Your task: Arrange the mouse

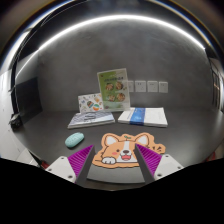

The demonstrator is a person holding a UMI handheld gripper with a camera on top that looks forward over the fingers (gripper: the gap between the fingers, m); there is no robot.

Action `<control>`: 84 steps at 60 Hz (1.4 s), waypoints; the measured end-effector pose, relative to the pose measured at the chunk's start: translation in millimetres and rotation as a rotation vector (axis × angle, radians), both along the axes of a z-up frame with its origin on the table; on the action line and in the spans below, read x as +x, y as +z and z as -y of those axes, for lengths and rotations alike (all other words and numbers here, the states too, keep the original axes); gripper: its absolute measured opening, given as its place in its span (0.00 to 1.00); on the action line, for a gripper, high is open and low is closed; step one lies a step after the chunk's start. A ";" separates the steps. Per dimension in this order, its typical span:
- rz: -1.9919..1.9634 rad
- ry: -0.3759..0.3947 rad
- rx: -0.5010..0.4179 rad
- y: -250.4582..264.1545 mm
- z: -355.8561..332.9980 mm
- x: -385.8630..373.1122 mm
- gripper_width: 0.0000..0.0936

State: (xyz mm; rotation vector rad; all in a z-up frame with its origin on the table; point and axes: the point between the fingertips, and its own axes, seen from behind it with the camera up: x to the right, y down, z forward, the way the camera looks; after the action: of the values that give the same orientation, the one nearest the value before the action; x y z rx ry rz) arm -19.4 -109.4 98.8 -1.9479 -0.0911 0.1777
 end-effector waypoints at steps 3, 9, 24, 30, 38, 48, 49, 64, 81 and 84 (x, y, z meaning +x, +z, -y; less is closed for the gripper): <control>0.001 0.014 0.002 -0.2 -1.8 -5.0 0.89; -0.017 0.055 -0.032 -16.0 -14.8 -30.5 0.88; -0.063 0.233 -0.135 -68.4 -58.0 -141.7 0.88; -0.049 0.299 -0.196 -87.1 -70.8 -184.9 0.88; 0.009 0.321 -0.222 -102.5 -94.3 -219.3 0.89; 0.076 0.264 -0.223 -108.3 -125.3 -238.3 0.88; 0.080 0.256 -0.225 -108.9 -128.0 -239.4 0.88; 0.099 0.146 -0.227 -110.0 -151.7 -248.8 0.56; 0.084 0.266 -0.033 -24.1 -123.5 -258.4 0.41; 0.069 0.251 0.071 27.0 -113.1 -242.6 0.41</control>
State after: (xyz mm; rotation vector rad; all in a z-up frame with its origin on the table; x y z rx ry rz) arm -262.0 3.7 125.9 -1.8675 -0.3830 0.2688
